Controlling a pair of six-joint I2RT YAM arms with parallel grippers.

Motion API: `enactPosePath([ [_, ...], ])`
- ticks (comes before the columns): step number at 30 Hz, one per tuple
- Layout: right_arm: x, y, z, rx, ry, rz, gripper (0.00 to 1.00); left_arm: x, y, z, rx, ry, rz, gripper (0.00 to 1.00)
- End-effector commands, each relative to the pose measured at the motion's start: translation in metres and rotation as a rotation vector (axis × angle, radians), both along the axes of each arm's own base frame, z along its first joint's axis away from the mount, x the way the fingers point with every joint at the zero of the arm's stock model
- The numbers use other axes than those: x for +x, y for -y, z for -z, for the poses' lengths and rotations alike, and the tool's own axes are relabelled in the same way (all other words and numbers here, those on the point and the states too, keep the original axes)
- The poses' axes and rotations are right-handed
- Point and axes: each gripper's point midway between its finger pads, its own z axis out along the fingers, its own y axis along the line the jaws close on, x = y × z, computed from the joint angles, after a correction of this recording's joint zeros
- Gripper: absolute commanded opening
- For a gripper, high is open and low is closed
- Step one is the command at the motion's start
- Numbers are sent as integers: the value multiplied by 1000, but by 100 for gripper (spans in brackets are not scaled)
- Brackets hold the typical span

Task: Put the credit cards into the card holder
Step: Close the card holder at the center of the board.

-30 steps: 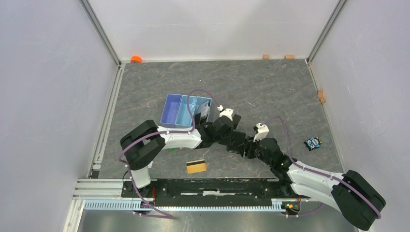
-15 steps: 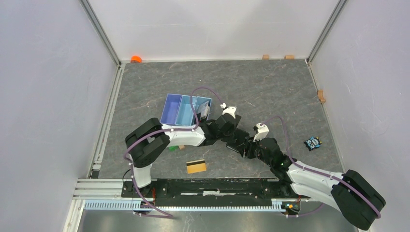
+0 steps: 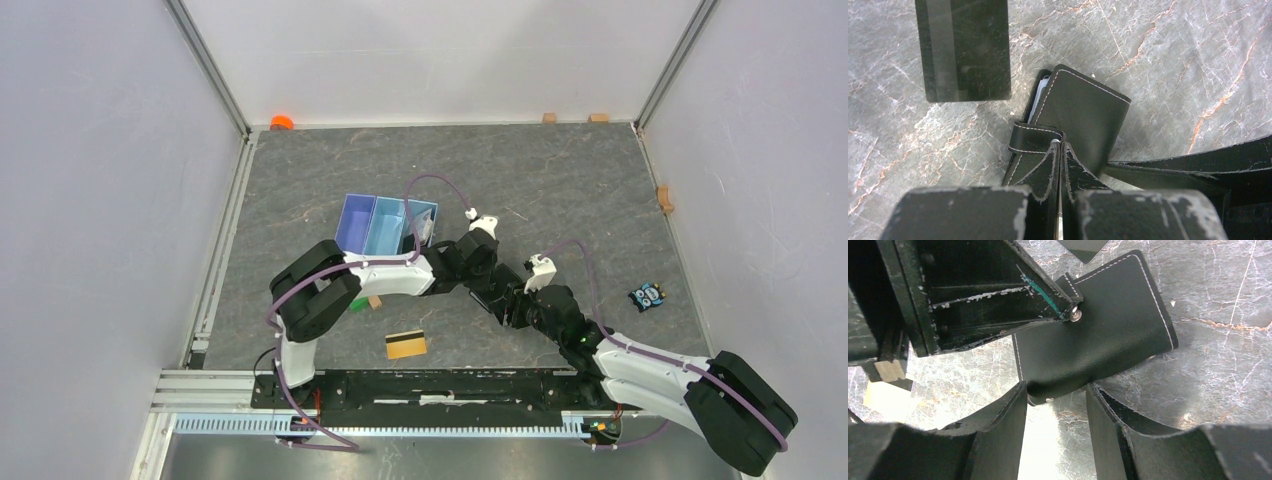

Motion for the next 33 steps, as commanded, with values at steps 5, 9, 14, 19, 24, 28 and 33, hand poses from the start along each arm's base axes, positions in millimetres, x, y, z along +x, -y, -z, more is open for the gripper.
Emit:
enactPosePath([
  [5, -24, 21, 37, -112, -128, 1, 52, -43, -36, 66, 295, -124, 128, 2],
  [9, -24, 23, 38, -116, -129, 11, 52, -53, -39, 74, 332, -147, 165, 2],
  [14, -23, 25, 37, -121, -124, 25, 52, -64, -46, 85, 398, -169, 217, 2],
  [19, -21, 27, 35, -120, -115, 40, 52, -70, -50, 96, 444, -191, 262, 2],
  [24, -19, 30, 33, -130, -109, 57, 52, -73, -53, 104, 481, -214, 293, 2],
  [28, -14, 36, 27, -148, -89, 90, 53, -76, -58, 112, 514, -242, 298, 2],
  [33, -8, 40, 19, -176, -73, 113, 53, -73, -59, 116, 497, -281, 303, 2],
])
